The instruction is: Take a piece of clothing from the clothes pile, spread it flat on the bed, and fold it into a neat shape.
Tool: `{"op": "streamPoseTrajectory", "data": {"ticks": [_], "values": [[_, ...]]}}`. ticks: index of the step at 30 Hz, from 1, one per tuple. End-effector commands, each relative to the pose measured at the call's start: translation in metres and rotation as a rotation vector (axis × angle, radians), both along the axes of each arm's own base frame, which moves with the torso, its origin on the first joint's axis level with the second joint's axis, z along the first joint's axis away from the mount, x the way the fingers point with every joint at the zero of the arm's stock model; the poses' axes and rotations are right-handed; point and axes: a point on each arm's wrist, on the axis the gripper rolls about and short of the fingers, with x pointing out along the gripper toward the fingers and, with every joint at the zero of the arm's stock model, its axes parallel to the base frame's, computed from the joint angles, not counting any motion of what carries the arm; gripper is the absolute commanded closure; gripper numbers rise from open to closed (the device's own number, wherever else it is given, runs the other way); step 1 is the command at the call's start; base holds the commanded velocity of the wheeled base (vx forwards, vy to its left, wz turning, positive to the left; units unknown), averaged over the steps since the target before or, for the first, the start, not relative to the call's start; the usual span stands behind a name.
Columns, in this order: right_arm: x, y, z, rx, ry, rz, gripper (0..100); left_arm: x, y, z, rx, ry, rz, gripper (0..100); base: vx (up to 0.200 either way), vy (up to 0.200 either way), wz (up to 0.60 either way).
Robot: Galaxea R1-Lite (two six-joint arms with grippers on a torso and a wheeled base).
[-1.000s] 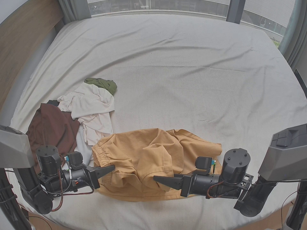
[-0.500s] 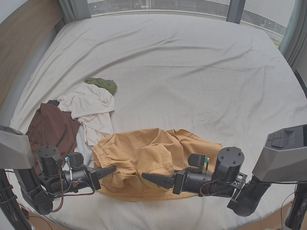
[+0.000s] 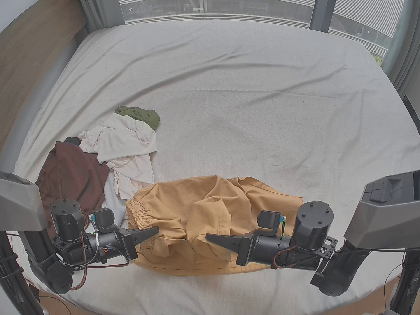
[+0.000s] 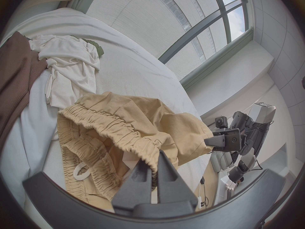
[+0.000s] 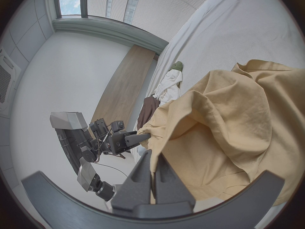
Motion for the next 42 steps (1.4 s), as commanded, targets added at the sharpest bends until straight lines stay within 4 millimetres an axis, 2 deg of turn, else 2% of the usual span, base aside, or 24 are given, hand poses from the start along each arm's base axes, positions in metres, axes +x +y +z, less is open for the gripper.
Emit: {"op": "streamPoseTrajectory", "data": {"ticks": [1, 4, 7, 8, 10, 12, 13, 18, 22, 23, 29, 34, 42], "values": [[0.000, -0.001, 0.002, 0.002, -0.005, -0.002, 100, 0.001, 0.000, 0.001, -0.002, -0.006, 0.001, 100, 0.000, 0.000, 0.00], [-0.001, -0.006, 0.014, 0.012, -0.052, -0.008, 100, 0.005, -0.001, 0.009, -0.016, -0.051, 0.004, 100, 0.000, 0.000, 0.00], [-0.004, -0.020, 0.030, 0.017, -0.118, -0.032, 100, 0.006, 0.000, 0.030, -0.047, -0.134, 0.009, 100, 0.000, 0.000, 0.00], [-0.004, -0.020, 0.030, 0.017, -0.118, -0.032, 100, 0.006, 0.000, 0.030, -0.047, -0.134, 0.009, 100, 0.000, 0.000, 0.00], [-0.003, -0.034, 0.043, -0.001, -0.215, -0.064, 100, 0.006, -0.002, 0.054, -0.079, -0.239, 0.003, 100, 0.000, 0.000, 0.00], [-0.004, -0.038, 0.046, -0.008, -0.240, -0.072, 100, 0.006, -0.002, 0.058, -0.085, -0.257, 0.002, 100, 0.000, 0.000, 0.00], [-0.006, -0.047, 0.052, -0.018, -0.283, -0.087, 100, 0.007, -0.002, 0.066, -0.094, -0.295, -0.002, 100, 0.000, 0.000, 0.00], [-0.016, -0.066, 0.070, 0.003, -0.331, -0.103, 100, 0.012, -0.001, 0.073, -0.098, -0.336, 0.003, 100, 0.000, 0.000, 0.00], [-0.020, -0.077, 0.072, 0.001, -0.327, -0.104, 100, 0.013, 0.008, 0.078, -0.102, -0.350, 0.034, 100, 0.000, 0.000, 0.00], [-0.021, -0.088, 0.072, 0.000, -0.315, -0.099, 100, 0.015, 0.008, 0.078, -0.102, -0.353, 0.039, 100, 0.000, 0.000, 0.00], [-0.012, -0.101, 0.074, 0.003, -0.318, -0.109, 100, 0.028, 0.010, 0.092, -0.139, -0.406, 0.057, 100, 0.000, 0.000, 0.00], [-0.003, -0.113, 0.077, 0.005, -0.333, -0.157, 100, 0.036, 0.011, 0.096, -0.193, -0.375, 0.075, 100, 0.000, 0.000, 0.00], [0.008, -0.127, 0.085, 0.014, -0.363, -0.227, 100, 0.035, 0.019, 0.101, -0.199, -0.391, 0.107, 100, 0.000, 0.000, 0.00]]}}
